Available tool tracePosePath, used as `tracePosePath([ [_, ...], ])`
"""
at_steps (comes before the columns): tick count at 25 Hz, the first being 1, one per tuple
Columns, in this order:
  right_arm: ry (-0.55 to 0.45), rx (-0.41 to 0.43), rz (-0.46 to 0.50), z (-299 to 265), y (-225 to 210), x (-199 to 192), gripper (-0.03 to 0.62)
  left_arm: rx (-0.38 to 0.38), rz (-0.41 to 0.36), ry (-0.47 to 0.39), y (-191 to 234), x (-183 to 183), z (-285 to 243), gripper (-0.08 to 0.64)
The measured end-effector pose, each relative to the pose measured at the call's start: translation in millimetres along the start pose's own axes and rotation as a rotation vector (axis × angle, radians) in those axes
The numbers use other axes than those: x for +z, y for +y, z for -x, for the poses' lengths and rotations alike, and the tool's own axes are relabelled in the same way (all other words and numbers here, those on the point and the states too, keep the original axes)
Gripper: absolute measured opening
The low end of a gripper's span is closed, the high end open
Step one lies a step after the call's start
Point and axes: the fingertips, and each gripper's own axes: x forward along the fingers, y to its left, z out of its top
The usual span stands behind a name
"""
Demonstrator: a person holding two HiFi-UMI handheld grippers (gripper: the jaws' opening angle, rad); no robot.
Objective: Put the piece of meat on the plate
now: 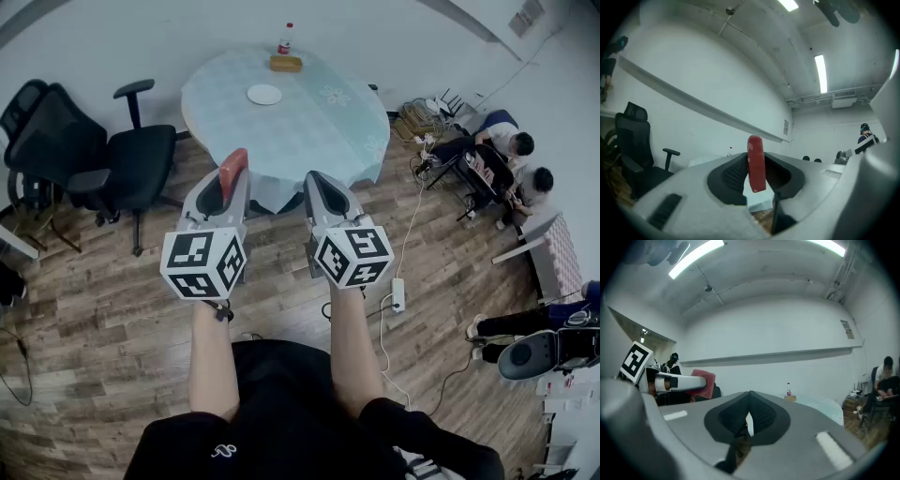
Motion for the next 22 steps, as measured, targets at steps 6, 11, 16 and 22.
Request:
tracePosePath([
  [6, -0.008, -0.076, -0.053, 13.1, -24.3, -3.0, 0.005, 0.0, 0.014, 0.008, -2.7, -6.8, 1.6, 0.091],
  [11, -0.025, -0.075, -0.066, 7.9, -24.7, -0.1, 0.005, 0.019, 0.013, 0.004, 10.0, -2.9, 5.5, 0.091],
  [16, -0.02, -0.038, -0.058, -11.1, -19.2, -3.9, 0.005, 0.037, 0.016, 0.001, 25.5, -2.4, -0.3, 0.091],
  [22, -0.037, -0.031, -0.073, -37.0, -33.1, -4.5, 0.005, 0.041, 0.001, -0.014, 41.8, 2.7, -21.8, 0.091],
])
